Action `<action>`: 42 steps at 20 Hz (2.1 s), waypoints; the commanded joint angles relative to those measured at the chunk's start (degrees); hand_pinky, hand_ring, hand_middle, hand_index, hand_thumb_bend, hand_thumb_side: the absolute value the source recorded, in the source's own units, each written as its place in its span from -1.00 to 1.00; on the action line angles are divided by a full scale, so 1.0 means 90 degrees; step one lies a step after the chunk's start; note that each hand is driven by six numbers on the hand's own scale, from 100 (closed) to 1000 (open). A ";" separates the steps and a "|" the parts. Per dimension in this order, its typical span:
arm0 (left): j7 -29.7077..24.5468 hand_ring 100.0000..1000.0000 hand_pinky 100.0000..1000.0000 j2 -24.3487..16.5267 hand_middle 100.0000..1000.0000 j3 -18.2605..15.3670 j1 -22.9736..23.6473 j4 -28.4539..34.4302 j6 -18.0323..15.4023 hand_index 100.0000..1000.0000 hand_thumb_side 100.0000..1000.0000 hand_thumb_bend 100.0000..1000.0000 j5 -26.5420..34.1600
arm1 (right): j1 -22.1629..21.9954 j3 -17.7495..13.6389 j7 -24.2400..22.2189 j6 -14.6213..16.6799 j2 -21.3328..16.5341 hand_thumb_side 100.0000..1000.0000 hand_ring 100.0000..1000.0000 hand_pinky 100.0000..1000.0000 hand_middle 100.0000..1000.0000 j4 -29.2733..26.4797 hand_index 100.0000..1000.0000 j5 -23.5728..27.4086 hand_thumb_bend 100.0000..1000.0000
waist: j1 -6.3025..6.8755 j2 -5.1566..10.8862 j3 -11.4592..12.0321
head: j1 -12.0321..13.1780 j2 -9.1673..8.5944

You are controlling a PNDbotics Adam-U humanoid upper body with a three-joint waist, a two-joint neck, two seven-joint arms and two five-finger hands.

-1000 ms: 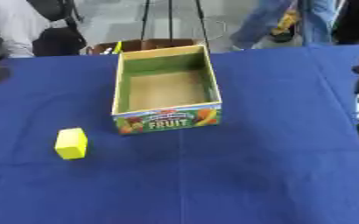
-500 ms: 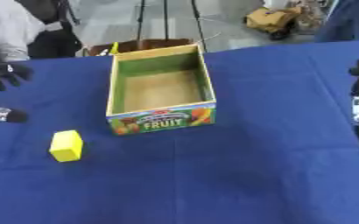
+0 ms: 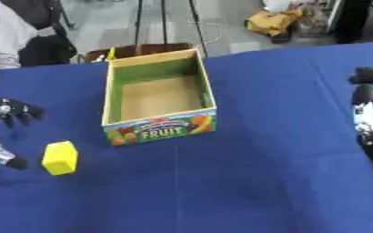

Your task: Pick up objects on the table and place them in the box.

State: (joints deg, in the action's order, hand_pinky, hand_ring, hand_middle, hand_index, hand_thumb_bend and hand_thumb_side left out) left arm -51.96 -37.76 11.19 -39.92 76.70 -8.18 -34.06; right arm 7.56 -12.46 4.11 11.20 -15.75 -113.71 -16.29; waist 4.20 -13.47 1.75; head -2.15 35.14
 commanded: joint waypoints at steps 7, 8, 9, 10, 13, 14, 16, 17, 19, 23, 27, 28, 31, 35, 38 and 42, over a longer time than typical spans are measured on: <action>-0.0001 0.60 0.42 0.0171 0.68 0.0175 -0.0321 -0.0528 0.0004 0.99 0.10 0.63 -0.0433 | 0.0060 0.0008 -0.0063 0.0028 -0.0079 0.48 0.83 0.58 0.28 -0.0098 0.58 -0.0049 -1.00 | -0.0018 0.0062 -0.0058 | 0.0168 -0.0029; -0.0001 0.59 0.41 0.0217 0.67 0.0187 -0.0349 -0.0617 0.0015 0.98 0.10 0.62 -0.0529 | 0.0063 0.0010 -0.0070 0.0031 -0.0077 0.48 0.83 0.58 0.28 -0.0098 0.58 -0.0048 -1.00 | -0.0017 0.0057 -0.0065 | 0.0175 -0.0027; -0.0001 0.58 0.41 0.0253 0.67 0.0191 -0.0367 -0.0684 0.0016 0.98 0.11 0.61 -0.0630 | 0.0066 0.0011 -0.0077 0.0034 -0.0076 0.48 0.83 0.59 0.28 -0.0098 0.58 -0.0049 -1.00 | -0.0018 0.0050 -0.0071 | 0.0177 -0.0026; -0.0001 0.58 0.41 0.0287 0.67 0.0184 -0.0377 -0.0732 0.0012 0.98 0.10 0.61 -0.0727 | 0.0068 0.0010 -0.0082 0.0036 -0.0074 0.48 0.83 0.59 0.28 -0.0098 0.58 -0.0050 -1.00 | -0.0018 0.0044 -0.0077 | 0.0177 -0.0027; -0.0001 0.56 0.40 0.0395 0.64 0.0129 -0.0391 -0.0841 -0.0013 0.96 0.10 0.60 -0.0996 | 0.0074 0.0012 -0.0097 0.0039 -0.0067 0.48 0.84 0.59 0.28 -0.0098 0.58 -0.0052 -1.00 | -0.0015 0.0020 -0.0096 | 0.0177 -0.0021; -0.0001 0.56 0.39 0.0427 0.64 0.0107 -0.0393 -0.0880 -0.0023 0.96 0.10 0.61 -0.1057 | 0.0077 0.0012 -0.0104 0.0037 -0.0065 0.48 0.84 0.59 0.28 -0.0098 0.58 -0.0052 -1.00 | -0.0012 0.0012 -0.0101 | 0.0176 -0.0019; -0.0001 0.56 0.39 0.0489 0.63 0.0057 -0.0396 -0.0960 -0.0028 0.96 0.10 0.62 -0.1115 | 0.0081 0.0011 -0.0115 0.0038 -0.0061 0.48 0.84 0.59 0.28 -0.0098 0.58 -0.0054 -1.00 | -0.0008 -0.0005 -0.0110 | 0.0167 -0.0013; -0.0001 0.55 0.39 0.0517 0.63 0.0031 -0.0401 -0.0994 -0.0022 0.96 0.10 0.63 -0.1130 | 0.0083 0.0010 -0.0118 0.0038 -0.0058 0.48 0.84 0.59 0.28 -0.0098 0.58 -0.0057 -1.00 | -0.0006 -0.0012 -0.0114 | 0.0165 -0.0008; -0.0001 0.55 0.38 0.0569 0.63 -0.0012 -0.0416 -0.1056 0.0002 0.95 0.11 0.63 -0.1152 | 0.0088 0.0009 -0.0124 0.0043 -0.0056 0.48 0.84 0.59 0.28 -0.0098 0.58 -0.0061 -1.00 | -0.0004 -0.0026 -0.0122 | 0.0168 -0.0004; 0.0001 0.55 0.38 0.0630 0.63 -0.0063 -0.0456 -0.1103 0.0057 0.93 0.13 0.58 -0.1333 | 0.0098 0.0013 -0.0141 0.0052 -0.0048 0.48 0.84 0.59 0.28 -0.0098 0.58 -0.0067 -1.00 | -0.0004 -0.0055 -0.0141 | 0.0181 -0.0004; 0.0087 0.49 0.30 0.0660 0.54 -0.0069 -0.0454 -0.1103 0.0048 0.85 0.15 0.53 -0.1541 | 0.0099 0.0007 -0.0152 0.0051 -0.0039 0.48 0.85 0.60 0.28 -0.0098 0.58 -0.0080 -1.00 | -0.0002 -0.0075 -0.0150 | 0.0183 0.0002; 0.0134 0.48 0.29 0.0664 0.53 -0.0065 -0.0454 -0.1106 0.0049 0.84 0.15 0.52 -0.1593 | 0.0100 0.0009 -0.0160 0.0048 -0.0034 0.48 0.85 0.60 0.28 -0.0098 0.58 -0.0083 -1.00 | 0.0000 -0.0079 -0.0151 | 0.0181 0.0002; 0.0316 0.43 0.21 0.0681 0.47 -0.0046 -0.0445 -0.1144 0.0059 0.79 0.16 0.49 -0.1777 | 0.0106 0.0008 -0.0171 0.0049 -0.0026 0.49 0.85 0.60 0.28 -0.0098 0.58 -0.0087 -1.00 | 0.0002 -0.0086 -0.0163 | 0.0185 0.0011; 0.0419 0.36 0.14 0.0699 0.41 -0.0027 -0.0422 -0.1245 0.0044 0.71 0.16 0.50 -0.1879 | 0.0106 -0.0005 -0.0164 0.0048 -0.0022 0.48 0.85 0.60 0.28 -0.0098 0.58 -0.0090 -1.00 | 0.0005 -0.0093 -0.0176 | 0.0171 0.0039; 0.0582 0.22 -0.06 0.0680 0.27 -0.0004 -0.0384 -0.1191 0.0022 0.57 0.18 0.42 -0.1937 | 0.0100 -0.0010 -0.0167 0.0037 -0.0015 0.48 0.85 0.60 0.28 -0.0098 0.58 -0.0098 -1.00 | 0.0011 -0.0097 -0.0175 | 0.0148 0.0031; 0.0888 0.00 -0.36 0.0644 0.08 0.0077 -0.0317 -0.1110 0.0029 0.41 0.14 0.37 -0.2101 | 0.0099 -0.0015 -0.0175 0.0026 -0.0010 0.49 0.86 0.60 0.28 -0.0098 0.58 -0.0103 -1.00 | 0.0015 -0.0097 -0.0173 | 0.0123 0.0013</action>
State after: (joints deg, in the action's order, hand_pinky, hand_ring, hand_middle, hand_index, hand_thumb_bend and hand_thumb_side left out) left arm -44.66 -30.31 11.57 -42.72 66.47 -7.96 -52.16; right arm 8.06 -12.34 2.66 11.44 -15.25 -113.71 -16.63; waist 4.48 -15.05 0.09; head -0.88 35.23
